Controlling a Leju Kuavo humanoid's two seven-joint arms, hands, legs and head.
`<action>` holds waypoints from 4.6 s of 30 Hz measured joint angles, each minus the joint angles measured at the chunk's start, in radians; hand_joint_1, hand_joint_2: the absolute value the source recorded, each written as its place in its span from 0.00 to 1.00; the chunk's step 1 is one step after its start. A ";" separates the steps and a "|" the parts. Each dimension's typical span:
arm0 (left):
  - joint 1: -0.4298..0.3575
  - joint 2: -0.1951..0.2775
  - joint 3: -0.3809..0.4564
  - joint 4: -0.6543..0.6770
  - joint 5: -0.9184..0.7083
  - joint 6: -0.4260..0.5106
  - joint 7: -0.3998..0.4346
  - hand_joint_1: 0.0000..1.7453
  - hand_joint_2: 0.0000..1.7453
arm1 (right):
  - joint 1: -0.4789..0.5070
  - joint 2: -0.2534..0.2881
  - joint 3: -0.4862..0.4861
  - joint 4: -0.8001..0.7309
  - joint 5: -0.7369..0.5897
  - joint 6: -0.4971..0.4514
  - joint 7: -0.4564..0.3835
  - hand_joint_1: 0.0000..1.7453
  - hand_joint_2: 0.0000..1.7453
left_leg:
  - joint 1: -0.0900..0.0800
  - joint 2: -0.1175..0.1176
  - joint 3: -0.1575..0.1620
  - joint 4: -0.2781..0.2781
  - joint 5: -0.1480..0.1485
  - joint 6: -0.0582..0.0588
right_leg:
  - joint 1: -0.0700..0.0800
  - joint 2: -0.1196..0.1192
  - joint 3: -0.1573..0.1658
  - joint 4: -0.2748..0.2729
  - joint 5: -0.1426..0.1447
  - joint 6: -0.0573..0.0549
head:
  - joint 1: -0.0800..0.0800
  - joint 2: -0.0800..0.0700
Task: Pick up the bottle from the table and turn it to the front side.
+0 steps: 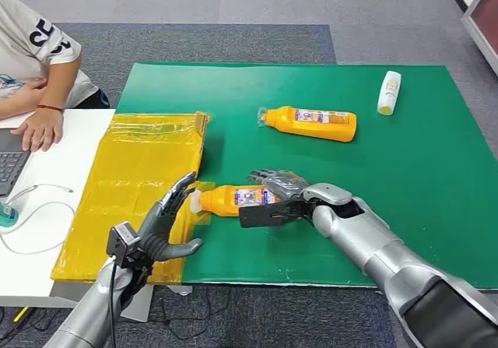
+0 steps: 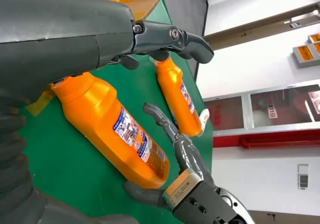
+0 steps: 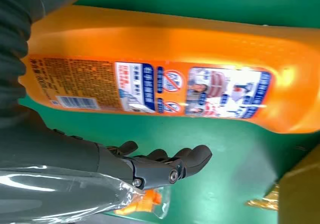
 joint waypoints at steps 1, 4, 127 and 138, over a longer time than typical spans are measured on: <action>0.000 0.000 0.000 0.001 0.000 0.000 0.000 0.00 1.00 | 0.000 0.001 0.001 0.000 0.000 0.000 0.000 0.00 1.00 | 0.000 0.000 0.000 0.000 0.000 0.000 | 0.000 0.000 0.000 0.000 0.000 0.000 | 0.000 0.000; -0.002 0.000 0.000 0.004 -0.001 0.000 0.000 0.00 1.00 | -0.002 0.006 0.003 0.001 -0.002 -0.002 0.002 0.00 1.00 | 0.000 0.000 0.000 0.000 0.000 0.000 | 0.000 0.000 0.000 0.000 0.000 0.000 | 0.000 0.000; 0.116 0.055 0.071 -0.050 0.121 -0.122 0.000 0.00 1.00 | 0.457 -0.159 -0.613 -0.230 -0.724 0.270 -0.310 1.00 1.00 | 0.000 -0.002 -0.002 0.000 -0.004 0.002 | 0.000 -0.002 0.001 0.000 -0.004 0.001 | 0.000 0.000; 0.113 0.058 0.094 -0.012 0.153 -0.202 0.000 0.00 1.00 | 0.512 -0.114 -0.652 -0.356 -0.704 0.291 -0.301 1.00 1.00 | 0.000 -0.001 -0.001 0.000 -0.003 0.001 | 0.000 -0.001 0.000 0.000 -0.003 0.000 | 0.000 0.000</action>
